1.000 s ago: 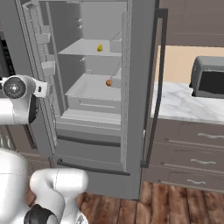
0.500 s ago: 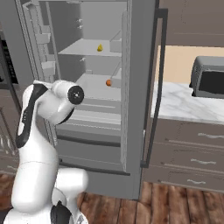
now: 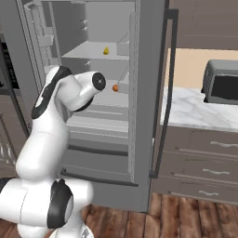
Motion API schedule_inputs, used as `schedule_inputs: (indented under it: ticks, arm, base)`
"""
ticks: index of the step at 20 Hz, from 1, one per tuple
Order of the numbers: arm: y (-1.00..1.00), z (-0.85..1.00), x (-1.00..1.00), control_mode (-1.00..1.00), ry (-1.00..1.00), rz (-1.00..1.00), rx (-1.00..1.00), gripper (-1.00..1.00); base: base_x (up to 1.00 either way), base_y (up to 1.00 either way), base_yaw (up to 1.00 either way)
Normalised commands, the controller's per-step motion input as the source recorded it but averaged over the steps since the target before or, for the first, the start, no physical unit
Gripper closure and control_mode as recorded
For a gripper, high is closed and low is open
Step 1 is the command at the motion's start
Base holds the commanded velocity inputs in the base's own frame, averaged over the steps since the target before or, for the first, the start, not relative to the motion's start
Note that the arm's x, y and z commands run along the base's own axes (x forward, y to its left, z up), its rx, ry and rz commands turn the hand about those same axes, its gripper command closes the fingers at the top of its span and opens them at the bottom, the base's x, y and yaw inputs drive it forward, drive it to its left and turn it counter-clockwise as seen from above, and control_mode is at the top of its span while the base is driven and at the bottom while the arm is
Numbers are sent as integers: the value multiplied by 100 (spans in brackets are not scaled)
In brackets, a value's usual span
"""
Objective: Take the lemon wedge from the fridge and place it on the plate with fish on the dining counter.
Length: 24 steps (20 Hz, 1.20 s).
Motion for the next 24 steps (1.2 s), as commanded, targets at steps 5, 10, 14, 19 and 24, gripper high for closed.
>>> schedule_inputs:
  ticks: [5,10,14,19,24]
  arm:
    - [0,-2,18,-100,0,0,0,-100]
    - [0,-19,68,-100,0,2,0,-100]
    - [0,-2,81,-100,0,2,0,-100]
    - [9,0,76,-100,5,3,2,-100]
    - [66,0,30,-100,15,12,1,-100]
  base:
    - [0,0,0]
    - [0,0,0]
    - [0,0,0]
    - [0,0,0]
    - [0,0,0]
